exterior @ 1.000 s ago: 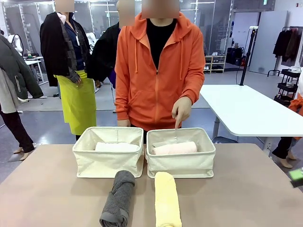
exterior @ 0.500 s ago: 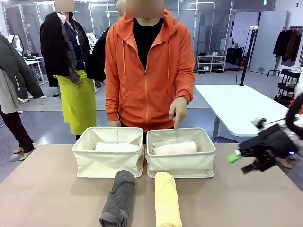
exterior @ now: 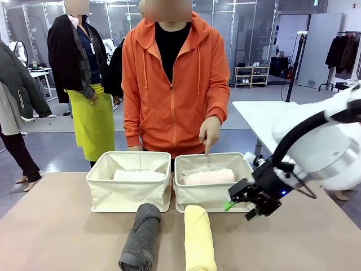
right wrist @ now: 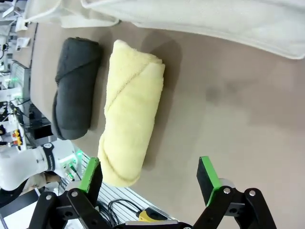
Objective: Divide the towels into two baskets.
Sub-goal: Pick up one hotel-folded towel from the bottom of the table and place it in the Fabric basket indicated by the person.
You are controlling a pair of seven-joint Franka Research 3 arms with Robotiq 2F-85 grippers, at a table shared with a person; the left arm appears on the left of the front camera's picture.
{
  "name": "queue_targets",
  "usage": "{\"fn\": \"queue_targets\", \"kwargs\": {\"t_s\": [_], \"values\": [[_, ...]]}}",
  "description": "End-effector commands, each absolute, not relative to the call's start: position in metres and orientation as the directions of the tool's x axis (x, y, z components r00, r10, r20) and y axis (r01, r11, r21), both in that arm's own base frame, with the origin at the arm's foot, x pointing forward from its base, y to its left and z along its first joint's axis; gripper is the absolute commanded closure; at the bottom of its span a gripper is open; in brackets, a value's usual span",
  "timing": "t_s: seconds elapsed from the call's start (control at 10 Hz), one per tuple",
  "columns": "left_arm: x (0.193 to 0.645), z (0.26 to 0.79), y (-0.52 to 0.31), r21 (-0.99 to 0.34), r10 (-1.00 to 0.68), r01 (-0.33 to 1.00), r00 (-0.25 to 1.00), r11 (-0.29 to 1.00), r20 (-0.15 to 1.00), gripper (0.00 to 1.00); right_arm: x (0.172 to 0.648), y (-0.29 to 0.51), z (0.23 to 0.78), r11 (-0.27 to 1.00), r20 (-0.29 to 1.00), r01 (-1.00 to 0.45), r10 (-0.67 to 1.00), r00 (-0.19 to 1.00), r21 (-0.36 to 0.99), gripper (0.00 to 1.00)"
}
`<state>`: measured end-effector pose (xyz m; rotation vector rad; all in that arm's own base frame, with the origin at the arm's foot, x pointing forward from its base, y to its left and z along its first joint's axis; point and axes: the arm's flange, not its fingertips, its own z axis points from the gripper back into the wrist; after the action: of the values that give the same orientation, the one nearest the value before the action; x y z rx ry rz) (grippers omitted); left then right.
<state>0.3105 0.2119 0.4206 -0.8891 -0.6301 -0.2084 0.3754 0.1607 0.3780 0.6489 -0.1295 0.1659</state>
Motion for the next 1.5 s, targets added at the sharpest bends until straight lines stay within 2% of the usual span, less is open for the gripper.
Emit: {"fn": "queue_targets", "kwargs": {"t_s": [0.0, 0.3, 1.4], "values": [[0.307, 0.422, 0.212, -0.662, 0.082, 0.415, 0.808, 0.624, 0.583, 0.0, 0.341, 0.182, 0.353, 0.821, 0.151, -0.139, 0.065, 0.986, 0.554, 0.0], [0.307, 0.422, 0.212, -0.662, 0.082, 0.415, 0.808, 0.624, 0.583, 0.0, 0.341, 0.217, 0.341, 0.828, 0.123, -0.126, 0.07, 0.99, 0.547, 0.0], [0.307, 0.422, 0.212, -0.662, 0.082, 0.415, 0.808, 0.624, 0.583, 0.0, 0.363, 0.284, 0.32, 0.854, 0.165, -0.122, 0.043, 0.985, 0.506, 0.0]]}}
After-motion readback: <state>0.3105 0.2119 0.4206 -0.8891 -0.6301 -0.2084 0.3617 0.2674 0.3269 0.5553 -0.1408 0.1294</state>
